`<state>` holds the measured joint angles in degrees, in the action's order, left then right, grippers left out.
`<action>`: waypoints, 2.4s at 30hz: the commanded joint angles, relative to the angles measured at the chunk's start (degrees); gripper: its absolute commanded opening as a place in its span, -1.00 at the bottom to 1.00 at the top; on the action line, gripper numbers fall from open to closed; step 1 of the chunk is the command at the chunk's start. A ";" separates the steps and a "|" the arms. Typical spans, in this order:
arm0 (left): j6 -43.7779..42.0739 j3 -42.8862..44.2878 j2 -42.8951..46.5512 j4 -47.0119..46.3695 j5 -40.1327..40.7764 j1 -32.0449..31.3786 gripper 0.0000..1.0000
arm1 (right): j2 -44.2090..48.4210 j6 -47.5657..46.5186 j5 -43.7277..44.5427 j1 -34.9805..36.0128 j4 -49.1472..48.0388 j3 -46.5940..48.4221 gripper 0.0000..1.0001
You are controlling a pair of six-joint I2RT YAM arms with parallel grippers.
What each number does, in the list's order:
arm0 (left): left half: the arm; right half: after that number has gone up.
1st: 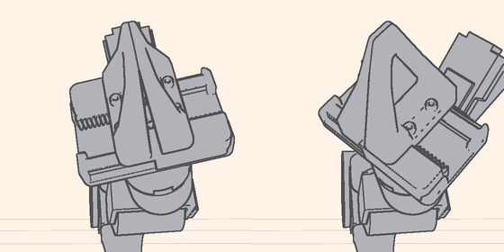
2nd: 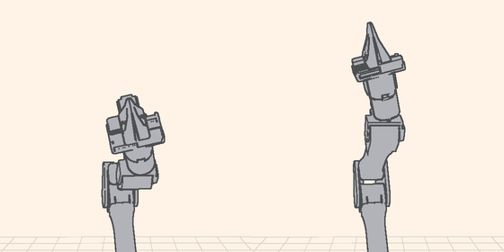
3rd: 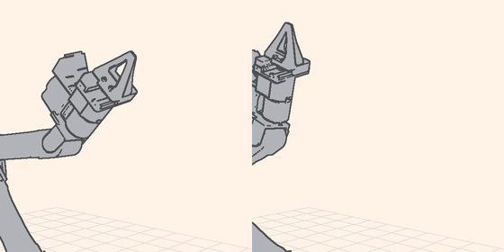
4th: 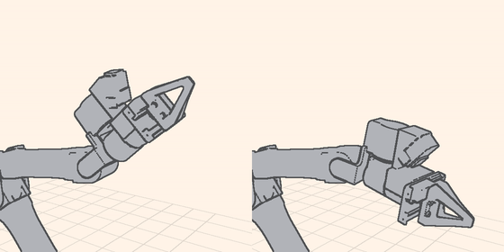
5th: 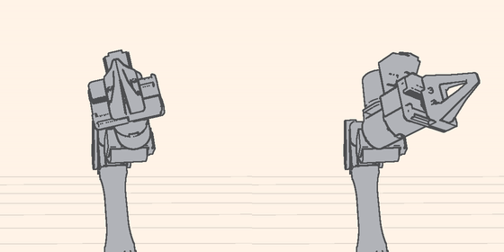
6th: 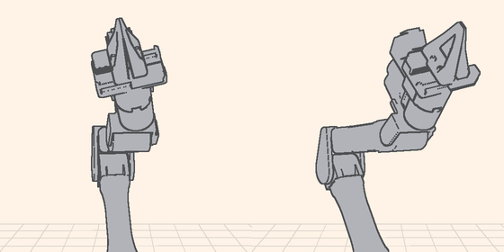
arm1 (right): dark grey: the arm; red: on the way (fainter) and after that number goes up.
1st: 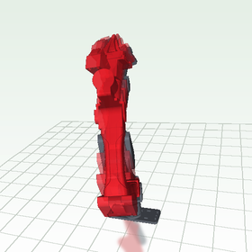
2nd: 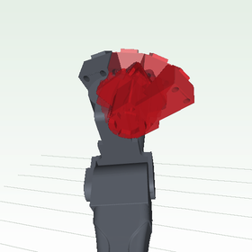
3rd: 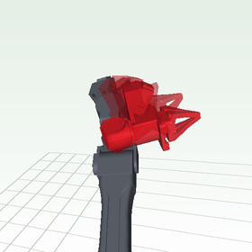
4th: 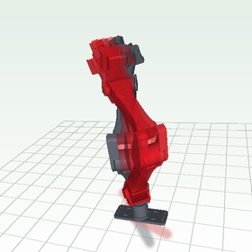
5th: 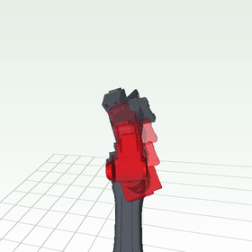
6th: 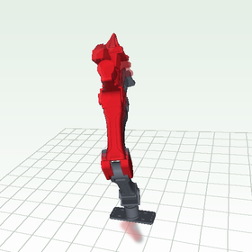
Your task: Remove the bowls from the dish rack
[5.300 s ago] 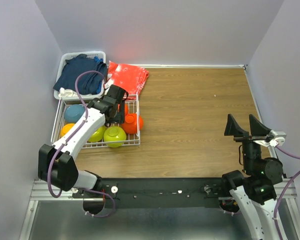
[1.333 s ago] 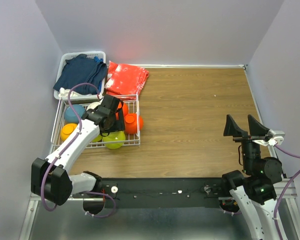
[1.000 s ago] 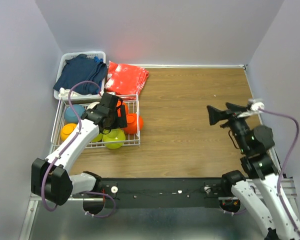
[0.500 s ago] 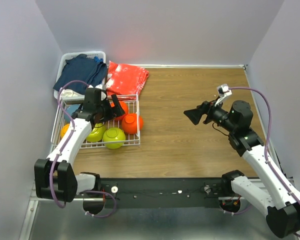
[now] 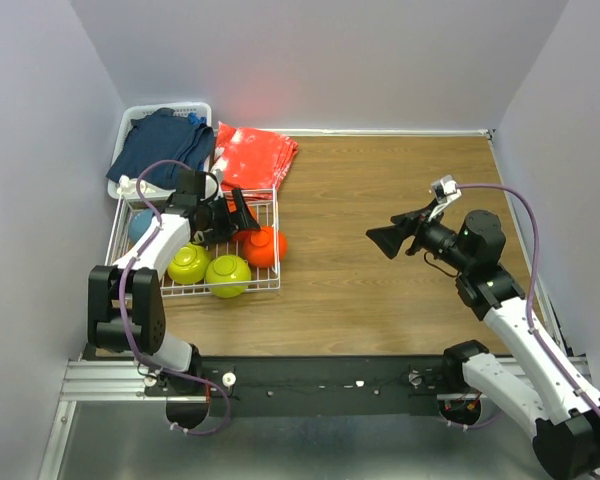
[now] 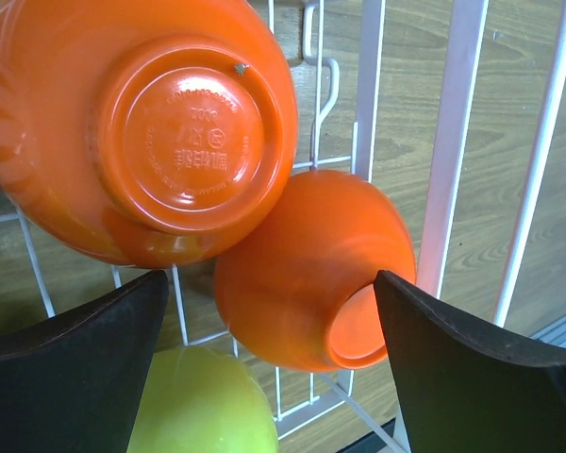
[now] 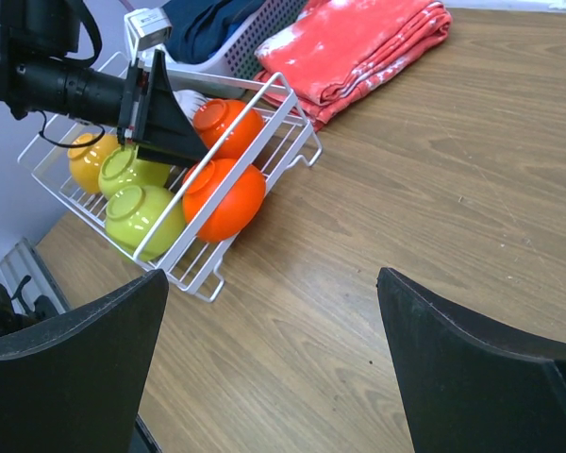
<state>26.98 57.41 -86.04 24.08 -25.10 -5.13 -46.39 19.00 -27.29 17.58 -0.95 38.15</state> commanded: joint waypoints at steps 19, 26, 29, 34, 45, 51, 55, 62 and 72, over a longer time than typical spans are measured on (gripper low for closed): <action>-2.02 -6.25 1.84 -4.82 -12.86 4.60 0.98 | 2.27 -1.07 -1.10 0.43 -4.24 -3.35 1.00; 0.35 -8.36 0.26 -7.37 -13.66 4.60 0.98 | 2.36 -0.99 -0.84 0.70 -4.67 -3.96 1.00; 2.54 -9.15 -0.27 -9.39 -13.92 4.69 0.98 | 2.36 -0.99 -0.66 0.70 -5.02 -4.22 1.00; 6.06 -10.12 -1.85 -12.65 -14.80 4.60 0.98 | 2.45 -0.81 -0.22 0.79 -5.38 -4.75 1.00; 11.68 -11.09 -2.12 -17.83 -16.03 4.60 0.98 | 1.92 -0.72 0.48 0.87 -6.26 -5.46 1.00; 13.88 -10.65 0.51 -18.01 -16.29 4.51 0.91 | 1.48 -0.81 0.92 0.96 -6.61 -5.63 1.00; 14.24 -10.47 2.19 -16.61 -15.33 4.25 0.86 | 1.39 -0.64 1.01 0.96 -7.05 -5.72 1.00; 13.71 -10.47 3.68 -14.24 -14.63 3.46 0.80 | 1.48 -0.72 1.10 1.05 -7.14 -5.81 1.00; 8.70 -9.95 3.51 -7.90 -9.70 2.93 0.87 | 1.57 -0.55 1.18 1.22 -7.49 -6.33 1.00</action>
<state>38.15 47.13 -82.13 12.32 -37.34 -1.80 -44.95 18.59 -27.24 18.41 -6.79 32.69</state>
